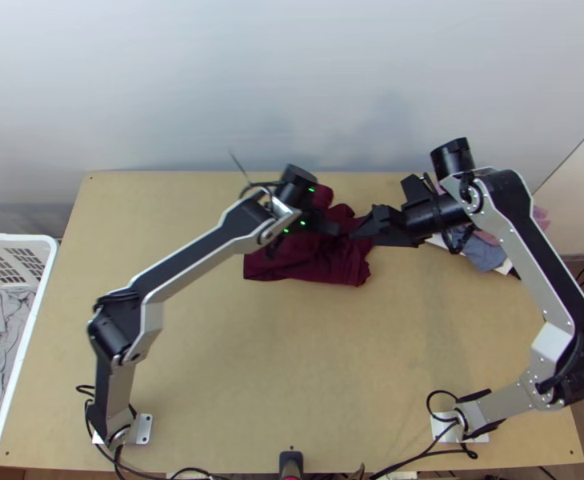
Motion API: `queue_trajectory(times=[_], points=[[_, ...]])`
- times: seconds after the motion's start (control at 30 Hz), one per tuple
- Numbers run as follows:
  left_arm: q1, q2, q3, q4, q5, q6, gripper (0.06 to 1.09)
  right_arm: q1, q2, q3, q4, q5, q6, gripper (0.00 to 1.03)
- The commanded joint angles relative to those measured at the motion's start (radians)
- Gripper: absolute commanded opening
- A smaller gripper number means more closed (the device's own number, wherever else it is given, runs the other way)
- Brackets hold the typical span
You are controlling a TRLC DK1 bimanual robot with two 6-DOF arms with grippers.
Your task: Fold the t-shirt
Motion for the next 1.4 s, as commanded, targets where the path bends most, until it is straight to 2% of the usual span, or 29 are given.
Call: queue_trajectory(times=[0.0,0.37,0.4,0.43,0.47,0.53,0.57,0.73,0.87,1.07,1.2,1.37], points=[[-0.054,0.113,0.093,0.0,-0.022,-0.002,0.1,-0.031,-0.031,-0.039,0.0,-0.006,0.005,0.99],[-0.095,0.217,0.177,-0.005,-0.027,-0.01,0.1,-0.057,-0.051,-0.084,0.0,-0.006,0.01,0.99],[-0.1,0.225,0.196,-0.011,-0.027,-0.01,0.14,-0.059,-0.051,-0.085,0.001,-0.006,0.01,0.99],[-0.101,0.233,0.214,-0.02,-0.027,-0.01,0.31,-0.062,-0.049,-0.087,0.003,-0.006,0.01,0.99],[-0.103,0.239,0.237,-0.04,-0.025,-0.012,0.58,-0.065,-0.049,-0.088,0.003,-0.006,0.01,0.99],[-0.103,0.239,0.268,-0.072,-0.025,-0.022,0.99,-0.077,-0.054,-0.093,0.003,-0.007,0.01,0.99],[-0.103,0.227,0.268,-0.074,-0.025,-0.024,1.05,-0.085,-0.057,-0.099,0.003,-0.006,0.01,0.99],[-0.078,0.118,0.271,-0.104,-0.025,-0.024,1.05,-0.1,-0.061,-0.142,0.023,-0.006,0.003,0.99],[-0.028,0.007,0.276,-0.17,-0.025,-0.022,1.05,-0.068,-0.029,-0.128,0.093,-0.004,0.008,0.99],[0.077,-0.128,0.147,-0.304,-0.025,-0.015,1.05,0.047,0.136,0.047,0.125,0.014,0.008,0.99],[0.117,-0.206,0.012,-0.295,-0.024,-0.015,1.05,0.121,0.275,0.146,0.127,0.024,-0.007,0.99],[0.126,-0.246,-0.047,-0.278,-0.025,-0.027,1.05,0.17,0.411,0.241,0.13,0.033,-0.015,0.99]])
